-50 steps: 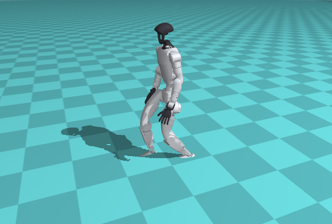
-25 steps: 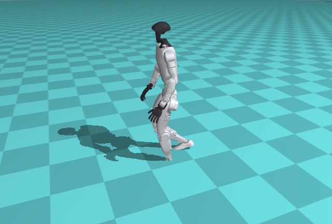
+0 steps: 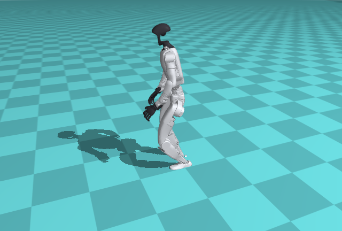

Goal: Run

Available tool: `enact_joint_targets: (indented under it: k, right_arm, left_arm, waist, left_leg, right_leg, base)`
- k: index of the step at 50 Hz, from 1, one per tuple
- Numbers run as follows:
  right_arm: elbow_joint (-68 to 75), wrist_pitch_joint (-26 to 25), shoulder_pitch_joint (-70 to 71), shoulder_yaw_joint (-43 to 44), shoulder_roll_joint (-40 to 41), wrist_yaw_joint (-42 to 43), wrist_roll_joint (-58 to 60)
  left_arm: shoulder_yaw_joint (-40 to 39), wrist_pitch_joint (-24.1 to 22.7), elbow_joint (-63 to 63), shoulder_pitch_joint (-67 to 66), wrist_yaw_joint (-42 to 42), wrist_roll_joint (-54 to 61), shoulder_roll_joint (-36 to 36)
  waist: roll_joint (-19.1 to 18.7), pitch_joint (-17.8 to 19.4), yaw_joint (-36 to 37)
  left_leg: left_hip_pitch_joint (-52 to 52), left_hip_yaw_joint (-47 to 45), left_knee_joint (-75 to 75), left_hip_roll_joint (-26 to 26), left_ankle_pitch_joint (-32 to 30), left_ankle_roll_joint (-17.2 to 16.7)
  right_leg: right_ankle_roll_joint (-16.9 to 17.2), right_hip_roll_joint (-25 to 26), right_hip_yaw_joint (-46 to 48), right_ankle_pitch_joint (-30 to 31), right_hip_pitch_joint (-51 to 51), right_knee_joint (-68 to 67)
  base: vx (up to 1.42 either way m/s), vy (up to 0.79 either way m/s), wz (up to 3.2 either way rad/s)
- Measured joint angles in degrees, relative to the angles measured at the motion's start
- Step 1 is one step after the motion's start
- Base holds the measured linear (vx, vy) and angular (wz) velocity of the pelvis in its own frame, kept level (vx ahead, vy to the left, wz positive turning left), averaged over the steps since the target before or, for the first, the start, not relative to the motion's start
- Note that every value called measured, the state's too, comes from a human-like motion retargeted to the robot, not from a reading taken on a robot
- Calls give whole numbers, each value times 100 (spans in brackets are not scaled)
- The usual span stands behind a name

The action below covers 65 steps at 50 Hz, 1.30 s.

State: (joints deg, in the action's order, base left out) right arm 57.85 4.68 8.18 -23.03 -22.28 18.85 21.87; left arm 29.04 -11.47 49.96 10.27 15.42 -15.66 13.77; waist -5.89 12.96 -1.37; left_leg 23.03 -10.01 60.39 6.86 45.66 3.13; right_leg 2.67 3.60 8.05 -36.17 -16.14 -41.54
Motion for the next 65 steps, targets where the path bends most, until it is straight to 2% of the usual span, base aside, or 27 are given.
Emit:
enact_joint_targets:
  k: [4, 13, 15, 18, 20, 22, 30, 35, 38, 41, 44, 47, 52, 55, 57, 58, 62, 63, 65]
  right_arm:
    - [-185, 34, -142, -65, -18, -53, 67]
    - [-519, 134, -295, -339, 14, -24, 234]
    - [-623, 147, -267, -414, 2, -32, 302]
    - [-721, 175, -284, -498, 4, -2, 408]
    - [-825, 168, -202, -574, -19, -13, 498]
    - [-866, 169, -212, -594, -27, 28, 563]
    - [-952, 63, -113, -604, -28, 272, 793]
    - [-846, -39, -102, -507, 39, 507, 788]
    - [-886, -35, -124, -474, 52, 634, 820]
    - [-1141, 32, -170, -430, -1, 726, 885]
    - [-1720, 136, -312, -303, -148, 718, 896]
    - [-2346, 247, -489, -148, -295, 703, 902]
    - [-3368, 215, -780, 236, -439, 798, 953]
    - [-3633, 96, -955, 465, -489, 1014, 1067]
    - [-3702, 52, -1072, 557, -586, 1156, 1035]
    - [-3719, 46, -1149, 574, -626, 1224, 1004]
    - [-3799, 71, -1540, 484, -680, 1423, 854]
    - [-3824, 78, -1632, 462, -679, 1465, 806]
    - [-3881, 106, -1766, 455, -687, 1541, 710]
  left_arm:
    - [118, -36, -109, 203, 53, 57, -67]
    - [254, -55, 95, 337, 246, 94, -293]
    - [172, -35, 246, 273, 337, 109, -279]
    - [51, 36, 429, 28, 434, 139, -260]
    - [-158, 69, 575, -75, 501, 168, -171]
    - [-279, 112, 680, -253, 543, 201, -147]
    - [-845, 184, 822, -717, 606, 332, 73]
    - [-939, 110, 591, -880, 588, 439, 113]
    - [-917, 0, 180, -916, 530, 490, 143]
    - [-874, -102, -466, -1002, 448, 513, 231]
    - [-873, -128, -1404, -1154, 350, 561, 397]
    - [-913, -183, -2265, -1271, 340, 596, 518]
    - [-1321, -139, -3794, -1368, 531, 517, 771]
    - [-1717, -109, -4436, -1315, 919, 428, 895]
    - [-1960, -107, -4712, -1299, 1193, 391, 994]
    - [-2030, -118, -4809, -1329, 1309, 389, 1026]
    - [-1994, -252, -5030, -1560, 1442, 398, 1095]
    - [-1936, -275, -5069, -1606, 1417, 406, 1112]
    - [-1822, -274, -5134, -1657, 1310, 419, 1158]
  waist:
    - [8, -104, -189]
    - [252, -266, -313]
    - [372, -380, -330]
    - [454, -330, -295]
    - [586, -462, -346]
    - [660, -406, -335]
    - [859, -355, -402]
    - [781, -282, -328]
    - [689, -231, -232]
    - [556, -162, -67]
    - [405, -177, 101]
    - [511, -226, 67]
    - [1158, -215, -472]
    - [1232, -297, -765]
    - [940, -276, -819]
    - [815, -290, -862]
    - [526, -452, -983]
    - [484, -488, -956]
    - [426, -543, -853]
  left_leg:
    - [-309, -126, -618, -49, 35, 37]
    - [-550, -229, -1819, -621, -219, 193]
    - [-654, -214, -2362, -888, -459, 279]
    - [-580, -225, -2164, -956, -445, 304]
    - [-697, -191, -2804, -1224, -713, 406]
    - [-623, -220, -2598, -1261, -691, 415]
    - [-426, -103, -2375, -1484, -652, 533]
    - [-163, 30, -1802, -1444, -370, 556]
    - [47, 130, -1219, -1344, -262, 505]
    - [369, 477, -567, -1309, -345, 284]
    - [559, 787, -38, -1238, -177, 128]
    - [400, 836, 272, -1353, 96, 138]
    - [-269, 887, 283, -2035, 428, 357]
    - [-688, 946, 126, -1967, 434, 376]
    - [-1114, 1075, 46, -1610, -6, 127]
    - [-1317, 1173, -10, -1506, -420, -43]
    - [-1666, 1119, 259, -996, -2686, -728]
    - [-1667, 1045, 487, -866, -3028, -788]
    - [-1639, 860, 1070, -598, -3245, -703]
  right_leg:
    - [115, -143, 82, 130, -203, 133]
    - [339, -669, 53, 153, -587, -54]
    - [375, -815, -16, 210, -649, 81]
    - [356, -928, -112, 132, -794, -273]
    - [338, -1059, -169, 170, -879, -129]
    - [294, -1156, -207, 90, -954, -434]
    - [140, -981, -361, -262, -1053, -749]
    - [-71, -848, -362, -534, -1074, -862]
    - [-210, -746, -330, -724, -1015, -989]
    - [-345, -526, -306, -936, -859, -1107]
    - [-476, -251, -244, -1122, -699, -1222]
    - [-441, -362, -209, -1193, -732, -2133]
    - [-106, -969, -620, -239, -1867, -5052]
    - [37, -895, -727, 223, -2868, -5785]
    - [58, -514, -496, 532, -3294, -5373]
    - [79, -351, -408, 685, -3426, -5002]
    - [190, 19, -252, 1323, -3334, -3290]
    - [192, 68, -209, 1389, -3208, -2965]
    - [112, 92, -77, 1309, -2882, -2529]
  base:
    - [-7, 6, 3]
    - [-2, 10, 9]
    - [0, 11, 11]
    - [-4, 8, 2]
    - [3, 8, 7]
    - [-4, 4, 1]
    - [3, 0, 4]
    - [12, -2, 8]
    - [20, -2, 4]
    - [24, -1, -18]
    - [29, 0, -31]
    - [36, 2, 7]
    - [48, 2, 44]
    - [70, -2, 4]
    - [87, -3, -58]
    - [93, -3, -49]
    - [96, -3, -15]
    - [98, -3, -4]
    - [99, -4, -2]
